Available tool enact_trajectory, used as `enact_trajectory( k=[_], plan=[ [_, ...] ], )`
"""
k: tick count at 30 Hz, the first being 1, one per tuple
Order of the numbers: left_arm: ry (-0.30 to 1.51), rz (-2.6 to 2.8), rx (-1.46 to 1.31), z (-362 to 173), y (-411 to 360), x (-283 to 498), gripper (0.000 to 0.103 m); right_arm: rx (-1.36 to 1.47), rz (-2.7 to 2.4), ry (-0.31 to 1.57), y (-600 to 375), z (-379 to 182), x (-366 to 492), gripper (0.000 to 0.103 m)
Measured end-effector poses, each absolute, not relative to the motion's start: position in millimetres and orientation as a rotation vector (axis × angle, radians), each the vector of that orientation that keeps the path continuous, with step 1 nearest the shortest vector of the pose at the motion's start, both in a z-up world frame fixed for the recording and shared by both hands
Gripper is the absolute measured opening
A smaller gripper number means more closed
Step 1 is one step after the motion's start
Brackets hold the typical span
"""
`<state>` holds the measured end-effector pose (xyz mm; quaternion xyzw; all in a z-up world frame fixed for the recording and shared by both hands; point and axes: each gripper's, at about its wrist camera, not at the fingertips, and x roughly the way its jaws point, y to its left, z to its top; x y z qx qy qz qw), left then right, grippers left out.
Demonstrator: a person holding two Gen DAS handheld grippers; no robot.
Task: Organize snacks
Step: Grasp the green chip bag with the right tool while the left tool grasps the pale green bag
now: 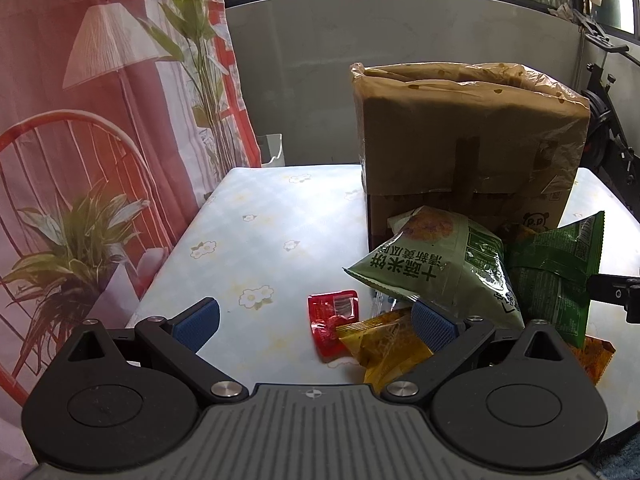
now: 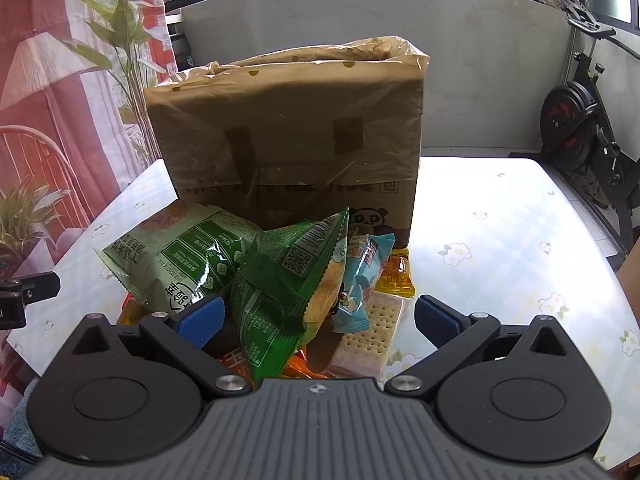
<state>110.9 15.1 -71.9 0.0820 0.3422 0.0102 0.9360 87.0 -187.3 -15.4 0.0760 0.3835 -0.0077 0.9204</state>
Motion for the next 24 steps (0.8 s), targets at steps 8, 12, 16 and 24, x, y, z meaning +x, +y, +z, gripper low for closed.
enact_trajectory(
  k=[8,12,16,24],
  plan=[
    [0.696,0.005,0.149,-76,15,131,0.103,0.161,0.005,0.790,-187,-33,120,0.096],
    [0.699,-0.026,0.141,-78,12,138,0.103,0.224,0.040,0.817,-189,-49,141,0.094],
    [0.710,-0.040,0.114,-81,14,144,0.102,0.244,0.041,0.842,-186,-57,154,0.093],
    [0.740,-0.057,0.082,-86,15,152,0.095,0.301,0.064,0.850,-188,-64,153,0.085]
  ],
)
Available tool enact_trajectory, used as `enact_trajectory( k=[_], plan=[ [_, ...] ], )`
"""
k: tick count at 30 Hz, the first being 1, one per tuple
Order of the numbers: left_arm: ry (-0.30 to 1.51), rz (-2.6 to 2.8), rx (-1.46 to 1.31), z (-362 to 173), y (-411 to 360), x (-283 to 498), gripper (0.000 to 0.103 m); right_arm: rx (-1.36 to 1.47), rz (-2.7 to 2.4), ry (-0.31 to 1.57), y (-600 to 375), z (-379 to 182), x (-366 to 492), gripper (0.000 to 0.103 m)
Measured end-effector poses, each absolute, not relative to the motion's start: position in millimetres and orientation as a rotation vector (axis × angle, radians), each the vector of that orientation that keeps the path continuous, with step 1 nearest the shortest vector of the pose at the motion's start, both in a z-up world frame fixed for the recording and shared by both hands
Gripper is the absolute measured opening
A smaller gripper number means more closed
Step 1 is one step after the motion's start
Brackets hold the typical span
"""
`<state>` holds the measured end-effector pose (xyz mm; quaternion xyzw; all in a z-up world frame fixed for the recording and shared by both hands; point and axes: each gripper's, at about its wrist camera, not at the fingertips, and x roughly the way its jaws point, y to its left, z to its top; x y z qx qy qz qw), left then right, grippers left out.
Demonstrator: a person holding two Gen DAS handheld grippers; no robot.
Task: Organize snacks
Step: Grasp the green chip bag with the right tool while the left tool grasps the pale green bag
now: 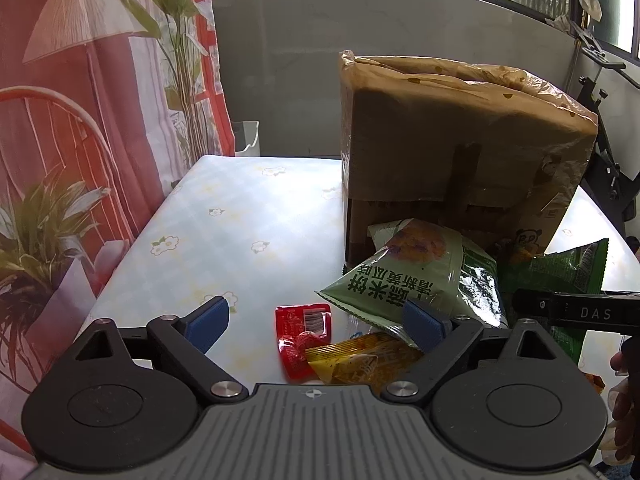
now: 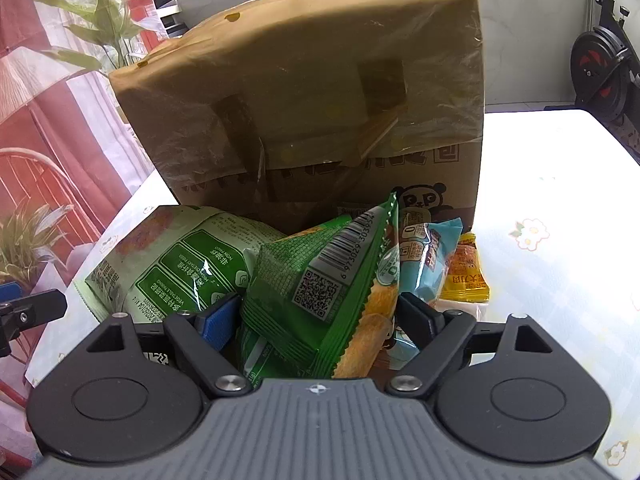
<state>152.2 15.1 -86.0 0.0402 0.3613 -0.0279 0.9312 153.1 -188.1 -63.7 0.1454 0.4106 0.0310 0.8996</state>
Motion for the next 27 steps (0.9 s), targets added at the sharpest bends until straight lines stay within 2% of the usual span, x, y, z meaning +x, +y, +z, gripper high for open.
enact_trajectory(
  k=[10,20,27],
  plan=[
    [0.786,-0.085,0.063,-83,11,160,0.095,0.295,0.085,0.863,-191,-55,148,0.078],
    [0.852,-0.127,-0.030,-89,12,177,0.095,0.306,0.113,0.903,-201,-55,153,0.077],
    [0.822,-0.230,0.011,-88,1,201,0.095,0.302,0.114,0.892,-208,-50,155,0.076]
  ],
)
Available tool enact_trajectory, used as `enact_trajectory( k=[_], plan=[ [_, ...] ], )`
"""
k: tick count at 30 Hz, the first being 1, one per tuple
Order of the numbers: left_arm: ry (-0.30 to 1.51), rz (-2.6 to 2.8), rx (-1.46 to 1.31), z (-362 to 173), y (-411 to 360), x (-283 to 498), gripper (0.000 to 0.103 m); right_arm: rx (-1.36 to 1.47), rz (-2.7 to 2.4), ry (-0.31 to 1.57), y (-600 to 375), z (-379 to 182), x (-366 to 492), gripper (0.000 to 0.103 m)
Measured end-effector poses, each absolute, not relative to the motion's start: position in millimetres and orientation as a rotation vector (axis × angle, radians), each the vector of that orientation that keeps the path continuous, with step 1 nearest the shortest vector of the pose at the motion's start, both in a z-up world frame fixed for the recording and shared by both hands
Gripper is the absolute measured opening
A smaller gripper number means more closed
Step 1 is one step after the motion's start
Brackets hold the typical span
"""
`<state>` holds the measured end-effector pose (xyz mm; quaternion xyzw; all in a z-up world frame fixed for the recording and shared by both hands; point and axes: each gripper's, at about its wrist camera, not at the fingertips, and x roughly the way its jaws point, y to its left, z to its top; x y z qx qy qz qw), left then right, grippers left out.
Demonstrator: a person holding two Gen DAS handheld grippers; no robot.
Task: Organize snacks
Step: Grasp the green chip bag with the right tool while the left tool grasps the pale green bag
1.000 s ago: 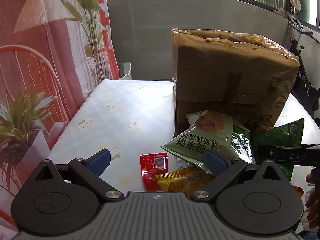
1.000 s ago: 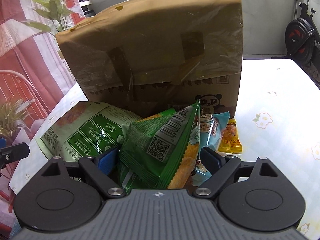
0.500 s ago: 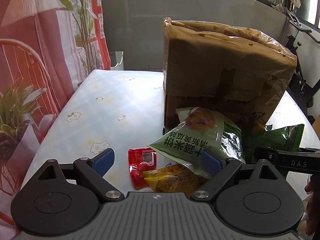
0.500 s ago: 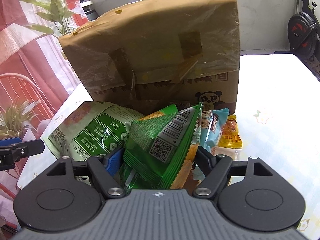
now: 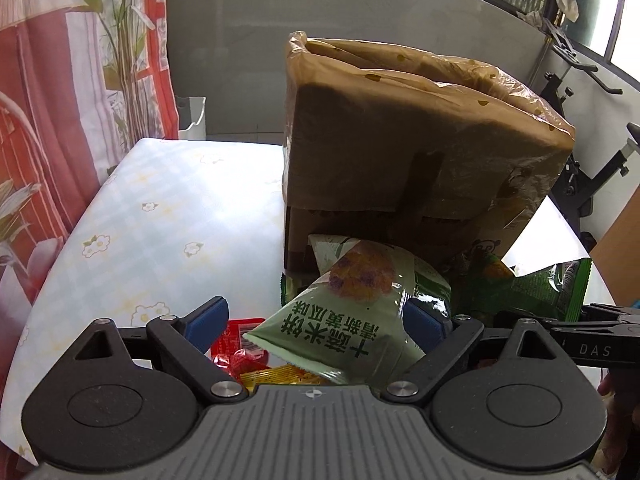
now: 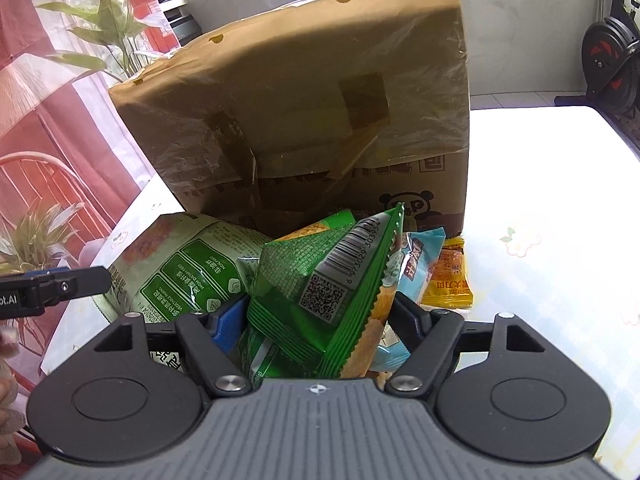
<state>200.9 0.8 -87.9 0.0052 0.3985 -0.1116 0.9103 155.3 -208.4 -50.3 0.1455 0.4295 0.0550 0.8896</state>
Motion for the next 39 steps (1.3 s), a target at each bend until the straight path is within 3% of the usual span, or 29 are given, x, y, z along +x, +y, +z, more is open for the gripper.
enact_trajectory(
  k=[11,26,31,34,39],
  plan=[
    [0.921,-0.388,0.034,-114,-24,250,0.096,0.304,0.122,0.902,-208,-53,158,0.076],
    [1.005,-0.432,0.008,-143,-35,257,0.103,0.298,0.120,0.916,-208,-55,163,0.076],
    [0.980,-0.470,-0.025,-137,-30,251,0.080,0.306,0.122,0.914,-209,-55,162,0.076],
    [0.962,-0.458,-0.030,-130,-29,244,0.073,0.306,0.124,0.911,-209,-54,162,0.076],
    [0.926,-0.412,-0.061,-116,-18,234,0.071,0.294,0.120,0.881,-209,-48,156,0.076]
  ],
)
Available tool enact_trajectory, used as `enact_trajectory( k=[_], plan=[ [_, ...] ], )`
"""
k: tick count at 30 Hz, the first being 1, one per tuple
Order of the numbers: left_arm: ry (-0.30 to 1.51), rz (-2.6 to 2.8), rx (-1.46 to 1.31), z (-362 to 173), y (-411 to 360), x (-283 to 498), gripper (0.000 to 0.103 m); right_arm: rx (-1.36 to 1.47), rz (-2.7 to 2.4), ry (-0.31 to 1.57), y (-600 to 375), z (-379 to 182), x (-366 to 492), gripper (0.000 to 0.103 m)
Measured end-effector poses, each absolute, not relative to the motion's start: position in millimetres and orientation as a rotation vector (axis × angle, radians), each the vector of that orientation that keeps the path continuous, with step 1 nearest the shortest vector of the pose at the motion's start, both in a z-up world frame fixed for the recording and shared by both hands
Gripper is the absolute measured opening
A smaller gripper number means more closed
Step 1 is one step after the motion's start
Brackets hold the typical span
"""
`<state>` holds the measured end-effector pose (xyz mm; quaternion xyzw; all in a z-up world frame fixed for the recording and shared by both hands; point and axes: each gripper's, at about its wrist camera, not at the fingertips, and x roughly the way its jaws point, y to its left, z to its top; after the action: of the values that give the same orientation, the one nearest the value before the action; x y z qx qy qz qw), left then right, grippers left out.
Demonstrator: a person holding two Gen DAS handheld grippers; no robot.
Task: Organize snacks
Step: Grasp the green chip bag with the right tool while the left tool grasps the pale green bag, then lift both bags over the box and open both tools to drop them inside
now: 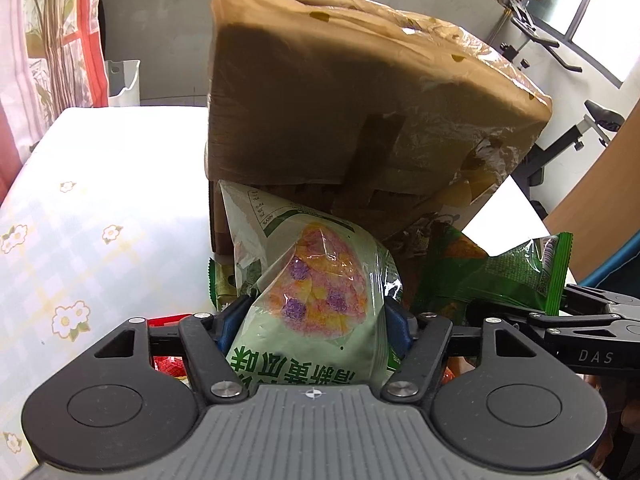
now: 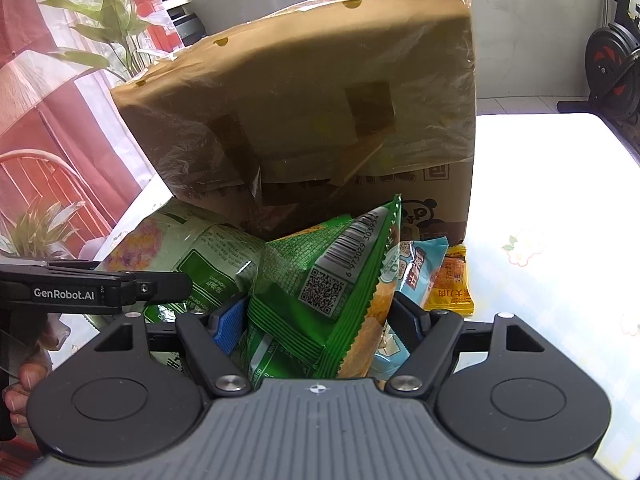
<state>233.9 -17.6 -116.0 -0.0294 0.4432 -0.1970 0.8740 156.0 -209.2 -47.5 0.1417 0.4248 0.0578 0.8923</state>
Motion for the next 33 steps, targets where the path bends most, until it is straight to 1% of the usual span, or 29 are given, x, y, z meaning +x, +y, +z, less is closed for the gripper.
enact_trajectory(
  k=[10,20,25,33],
  plan=[
    [0.793,-0.376,-0.039,-68,-6,194,0.071,0.278,0.144,0.803,-214,-19,139,0.076],
    [0.600,-0.343,-0.033,-1,1,165,0.071,0.291,0.211,0.687,-226,33,124,0.076],
    [0.494,-0.324,-0.021,25,-6,165,0.071,0.288,0.238,0.625,-230,60,127,0.076],
    [0.390,-0.303,0.027,53,-30,199,0.071,0.234,0.251,0.529,-234,100,156,0.076]
  ],
)
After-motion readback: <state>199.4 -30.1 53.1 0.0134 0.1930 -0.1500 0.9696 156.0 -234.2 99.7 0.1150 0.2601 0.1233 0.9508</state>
